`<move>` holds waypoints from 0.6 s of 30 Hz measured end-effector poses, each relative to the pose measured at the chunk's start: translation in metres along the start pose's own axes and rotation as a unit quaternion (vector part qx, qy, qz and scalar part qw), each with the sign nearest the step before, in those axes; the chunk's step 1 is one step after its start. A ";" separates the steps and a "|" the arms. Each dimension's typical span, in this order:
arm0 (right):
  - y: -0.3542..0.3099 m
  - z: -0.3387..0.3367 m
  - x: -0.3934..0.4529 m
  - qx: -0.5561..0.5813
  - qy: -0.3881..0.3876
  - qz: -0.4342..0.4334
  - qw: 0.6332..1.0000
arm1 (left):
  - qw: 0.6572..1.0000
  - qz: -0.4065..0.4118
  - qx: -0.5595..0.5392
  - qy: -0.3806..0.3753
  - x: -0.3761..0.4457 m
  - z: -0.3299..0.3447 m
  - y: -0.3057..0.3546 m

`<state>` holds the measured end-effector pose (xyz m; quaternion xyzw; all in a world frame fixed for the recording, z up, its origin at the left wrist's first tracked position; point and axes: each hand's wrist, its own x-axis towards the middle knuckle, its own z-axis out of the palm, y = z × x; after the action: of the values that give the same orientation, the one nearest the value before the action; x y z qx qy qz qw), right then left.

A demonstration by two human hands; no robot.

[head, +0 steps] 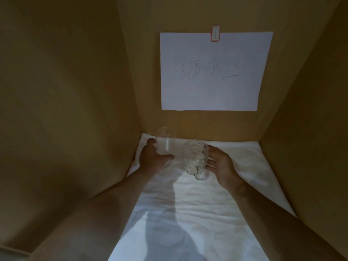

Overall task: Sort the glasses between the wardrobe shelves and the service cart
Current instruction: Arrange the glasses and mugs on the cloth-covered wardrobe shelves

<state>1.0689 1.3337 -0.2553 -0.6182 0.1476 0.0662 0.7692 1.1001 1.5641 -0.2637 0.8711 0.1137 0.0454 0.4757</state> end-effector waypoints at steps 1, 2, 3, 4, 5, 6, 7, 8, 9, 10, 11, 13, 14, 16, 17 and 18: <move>0.000 -0.001 0.000 0.008 -0.007 0.002 1.000 | 1.000 -0.001 0.011 -0.003 0.003 -0.005 0.002; 0.002 -0.002 0.001 0.021 -0.014 0.004 1.000 | 0.999 -0.006 0.035 -0.010 0.006 -0.012 0.005; 0.005 -0.005 0.002 0.023 -0.018 0.009 1.000 | 0.997 -0.010 0.075 -0.022 0.009 -0.018 0.008; 0.009 -0.006 0.003 0.012 -0.018 0.015 1.000 | 0.991 -0.014 0.129 -0.038 0.012 -0.025 0.011; 0.014 -0.007 0.004 -0.017 -0.014 0.022 1.000 | 0.980 -0.013 0.189 -0.055 0.014 -0.030 0.015; 0.018 -0.007 0.004 -0.051 -0.009 0.024 0.998 | 0.968 -0.009 0.244 -0.065 0.015 -0.034 0.018; 0.021 -0.006 0.004 -0.085 -0.008 0.020 0.996 | 0.955 -0.007 0.287 -0.067 0.016 -0.038 0.022; 0.023 -0.004 0.003 -0.116 -0.016 0.011 0.993 | 0.946 -0.008 0.318 -0.063 0.016 -0.041 0.027; 0.022 0.000 0.001 -0.146 -0.031 0.001 0.989 | 0.939 -0.009 0.339 -0.054 0.017 -0.043 0.032; 0.021 0.003 0.001 -0.170 -0.049 -0.009 0.984 | 0.933 -0.005 0.358 -0.046 0.018 -0.044 0.037; 0.018 0.007 0.000 -0.188 -0.067 -0.021 0.980 | 0.926 0.004 0.376 -0.038 0.019 -0.046 0.041; 0.013 0.010 0.002 -0.214 -0.104 -0.043 0.970 | 0.906 0.037 0.421 -0.036 0.022 -0.047 0.048; 0.010 0.009 0.003 -0.218 -0.121 -0.047 0.967 | 0.891 0.060 0.449 -0.040 0.024 -0.047 0.051; 0.009 0.007 0.005 -0.200 -0.140 -0.042 0.969 | 0.854 0.107 0.508 -0.044 0.027 -0.044 0.055; 0.011 0.008 0.006 -0.185 -0.131 -0.033 0.973 | 0.839 0.124 0.528 -0.045 0.029 -0.041 0.055; 0.013 0.009 0.006 -0.172 -0.109 -0.023 0.979 | 0.830 0.134 0.539 -0.050 0.030 -0.038 0.056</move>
<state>1.0725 1.3444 -0.2674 -0.7336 0.0348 0.1399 0.6641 1.1308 1.5734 -0.1972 0.9970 -0.0216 -0.0032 -0.0749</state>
